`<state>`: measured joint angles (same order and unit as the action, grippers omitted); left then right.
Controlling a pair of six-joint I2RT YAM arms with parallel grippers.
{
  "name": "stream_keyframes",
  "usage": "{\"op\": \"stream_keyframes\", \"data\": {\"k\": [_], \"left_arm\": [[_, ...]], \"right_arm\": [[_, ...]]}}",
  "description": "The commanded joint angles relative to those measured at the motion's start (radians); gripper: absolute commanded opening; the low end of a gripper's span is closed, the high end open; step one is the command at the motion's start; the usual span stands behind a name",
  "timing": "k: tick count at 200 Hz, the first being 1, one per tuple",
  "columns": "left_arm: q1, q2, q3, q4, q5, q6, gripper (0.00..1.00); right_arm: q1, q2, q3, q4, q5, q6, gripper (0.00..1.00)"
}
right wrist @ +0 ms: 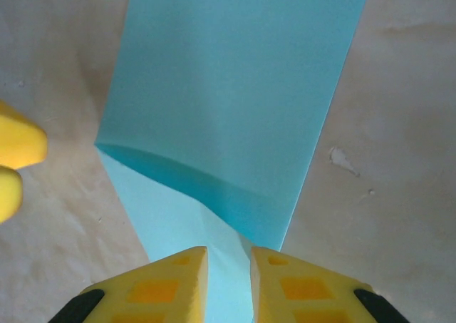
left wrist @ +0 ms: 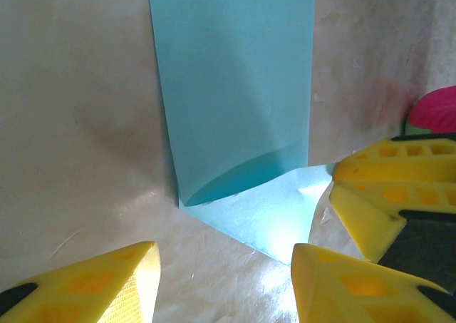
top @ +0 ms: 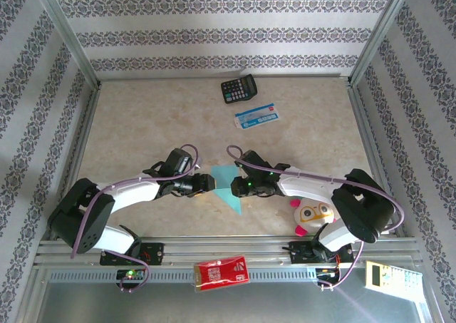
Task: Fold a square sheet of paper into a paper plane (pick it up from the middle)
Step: Third fold the triangle at the center of the table, then fourth fold the wing at the center of the table.
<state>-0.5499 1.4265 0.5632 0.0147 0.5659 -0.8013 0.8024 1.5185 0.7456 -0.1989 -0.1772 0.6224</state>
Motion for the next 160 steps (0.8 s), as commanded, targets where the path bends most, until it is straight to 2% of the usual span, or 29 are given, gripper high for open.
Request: {"op": "stream_keyframes", "data": {"k": [1,89,160], "left_arm": [[-0.006,0.021,0.027,0.002,0.032,0.011,0.52],[-0.007,0.119,0.067,0.081,0.107,-0.022,0.52],[-0.006,0.159,0.109,0.047,0.092,0.001,0.50]], "right_arm": [[-0.007,0.032,0.025,-0.023,0.031,-0.011,0.22],[-0.011,0.093,0.000,0.012,0.022,0.005,0.17],[-0.016,0.089,-0.014,0.017,0.022,0.005,0.16]]}}
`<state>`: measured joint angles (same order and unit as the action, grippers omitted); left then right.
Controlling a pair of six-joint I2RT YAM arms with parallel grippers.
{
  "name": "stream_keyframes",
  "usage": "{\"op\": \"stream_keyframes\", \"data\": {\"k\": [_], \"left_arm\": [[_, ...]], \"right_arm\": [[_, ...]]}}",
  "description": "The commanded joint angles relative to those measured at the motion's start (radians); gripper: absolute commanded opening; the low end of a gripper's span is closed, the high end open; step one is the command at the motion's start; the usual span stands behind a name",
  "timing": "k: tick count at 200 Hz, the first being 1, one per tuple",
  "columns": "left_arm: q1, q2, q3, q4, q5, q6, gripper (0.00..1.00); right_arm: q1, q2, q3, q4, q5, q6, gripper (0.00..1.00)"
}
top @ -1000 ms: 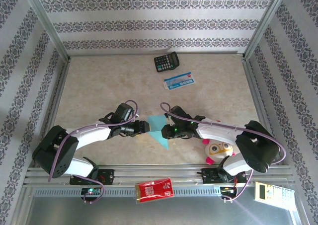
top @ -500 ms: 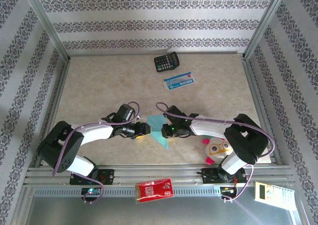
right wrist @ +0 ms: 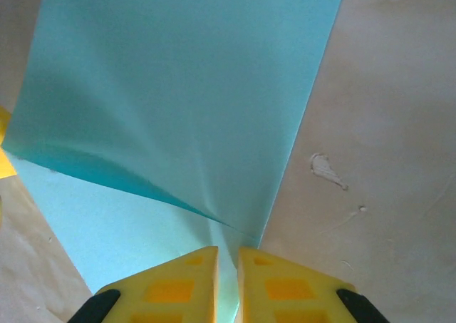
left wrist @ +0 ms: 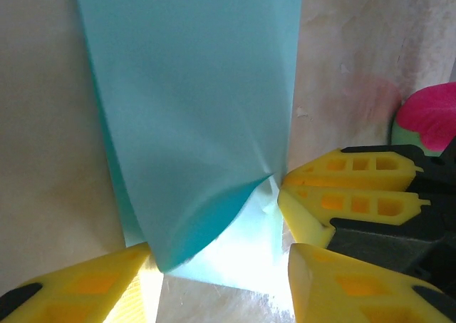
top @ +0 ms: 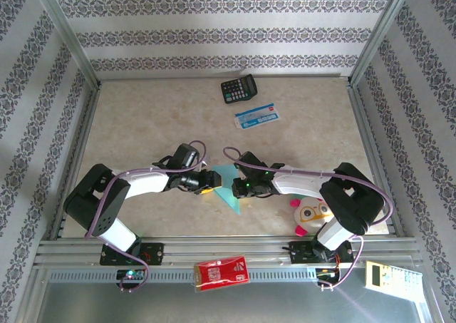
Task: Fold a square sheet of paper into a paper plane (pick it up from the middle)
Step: Fourth fold the wing at the center of the table.
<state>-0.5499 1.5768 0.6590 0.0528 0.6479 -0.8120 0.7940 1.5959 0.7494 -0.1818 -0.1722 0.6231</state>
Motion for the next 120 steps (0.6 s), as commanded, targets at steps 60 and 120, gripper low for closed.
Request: {"op": "stream_keyframes", "data": {"k": [60,120], "left_arm": [[-0.005,-0.011,-0.019,0.064,0.033,0.006,0.43],[-0.006,0.009,-0.008,0.045,0.084,0.064,0.33]], "right_arm": [[-0.021,0.010,-0.022,-0.001,0.014,-0.002,0.16],[-0.037,0.009,-0.018,-0.009,0.010,-0.014,0.16]]}}
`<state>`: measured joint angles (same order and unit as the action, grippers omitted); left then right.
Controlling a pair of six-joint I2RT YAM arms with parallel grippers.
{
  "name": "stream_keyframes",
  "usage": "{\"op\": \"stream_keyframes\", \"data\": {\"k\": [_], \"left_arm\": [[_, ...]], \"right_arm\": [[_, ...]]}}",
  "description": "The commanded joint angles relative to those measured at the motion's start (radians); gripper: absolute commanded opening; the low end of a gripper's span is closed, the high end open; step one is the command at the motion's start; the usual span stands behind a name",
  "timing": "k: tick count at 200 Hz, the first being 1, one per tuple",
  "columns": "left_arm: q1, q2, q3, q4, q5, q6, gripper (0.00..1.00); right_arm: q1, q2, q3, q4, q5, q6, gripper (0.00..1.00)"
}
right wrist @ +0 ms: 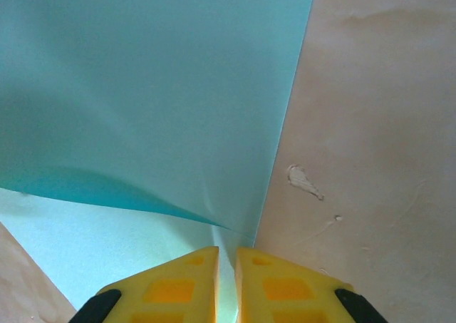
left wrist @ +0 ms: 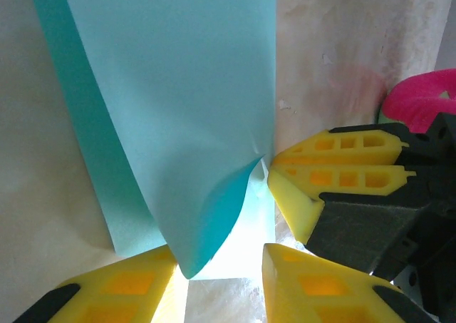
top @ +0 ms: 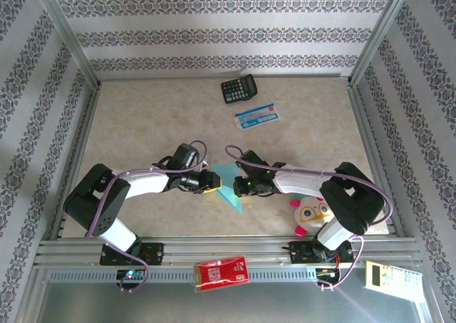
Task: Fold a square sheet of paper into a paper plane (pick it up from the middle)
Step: Fourth fold the wing at the center of the table.
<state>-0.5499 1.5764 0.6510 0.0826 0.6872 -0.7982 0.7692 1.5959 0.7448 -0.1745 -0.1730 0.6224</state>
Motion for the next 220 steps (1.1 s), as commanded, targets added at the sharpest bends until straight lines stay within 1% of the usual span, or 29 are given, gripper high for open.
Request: {"op": "stream_keyframes", "data": {"k": [1,27,73,114,127,164,220], "left_arm": [[-0.006,0.009,0.001,0.015,0.045,0.051,0.33],[-0.005,0.011,0.009,0.008,0.054,0.087,0.32],[-0.005,0.038,0.026,0.007,0.039,0.126,0.28],[-0.004,0.069,0.045,0.023,0.031,0.135,0.26],[-0.002,0.075,0.045,0.032,0.026,0.136,0.28],[0.011,0.088,0.041,0.073,0.035,0.120,0.29],[0.015,0.089,0.044,0.094,0.037,0.106,0.25]], "right_arm": [[-0.013,0.009,-0.014,-0.017,0.011,-0.013,0.16],[-0.015,0.008,-0.013,-0.019,0.007,-0.016,0.16],[-0.019,0.011,-0.010,-0.020,0.001,-0.018,0.16],[-0.021,0.010,-0.010,-0.026,0.001,-0.021,0.15],[-0.021,0.009,-0.011,-0.028,0.002,-0.020,0.15],[-0.023,0.006,-0.016,-0.031,0.000,-0.018,0.15],[-0.026,0.008,-0.013,-0.031,0.001,-0.026,0.15]]}}
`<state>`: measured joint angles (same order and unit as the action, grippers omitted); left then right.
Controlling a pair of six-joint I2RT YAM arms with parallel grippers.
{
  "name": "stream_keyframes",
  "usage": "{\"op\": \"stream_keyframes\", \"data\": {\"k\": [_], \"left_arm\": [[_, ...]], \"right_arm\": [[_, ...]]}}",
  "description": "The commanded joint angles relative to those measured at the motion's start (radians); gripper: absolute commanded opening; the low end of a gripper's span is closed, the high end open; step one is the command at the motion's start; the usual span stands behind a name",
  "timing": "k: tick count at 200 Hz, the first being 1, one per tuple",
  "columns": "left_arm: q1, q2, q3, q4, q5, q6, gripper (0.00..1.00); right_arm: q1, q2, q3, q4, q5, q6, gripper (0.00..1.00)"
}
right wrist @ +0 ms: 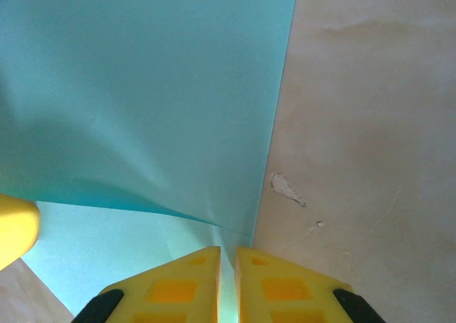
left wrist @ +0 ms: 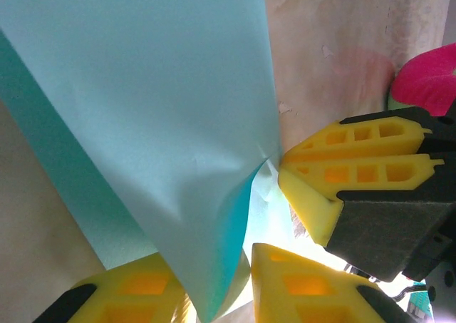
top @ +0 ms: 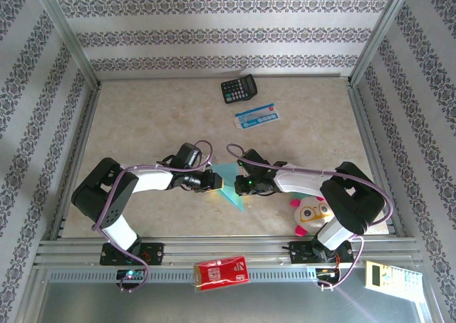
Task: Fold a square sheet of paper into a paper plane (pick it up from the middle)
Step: Fourth fold the wing at the center of the table.
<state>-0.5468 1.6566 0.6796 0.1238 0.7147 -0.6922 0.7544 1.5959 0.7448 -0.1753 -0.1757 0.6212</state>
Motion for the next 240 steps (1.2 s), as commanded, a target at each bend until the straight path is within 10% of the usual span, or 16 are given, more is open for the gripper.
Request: {"op": "stream_keyframes", "data": {"k": [1,126,240], "left_arm": [[0.013,0.009,0.014,0.054,0.010,-0.001,0.25],[0.000,-0.116,-0.031,-0.034,-0.136,-0.277,0.00],[-0.004,-0.250,0.028,-0.340,-0.242,-0.415,0.00]], "right_arm": [[-0.011,0.009,-0.012,-0.030,0.005,-0.026,0.15],[-0.012,-0.145,0.081,-0.159,0.052,-0.190,0.31],[0.339,-0.154,0.076,-0.052,0.372,-0.195,0.45]]}}
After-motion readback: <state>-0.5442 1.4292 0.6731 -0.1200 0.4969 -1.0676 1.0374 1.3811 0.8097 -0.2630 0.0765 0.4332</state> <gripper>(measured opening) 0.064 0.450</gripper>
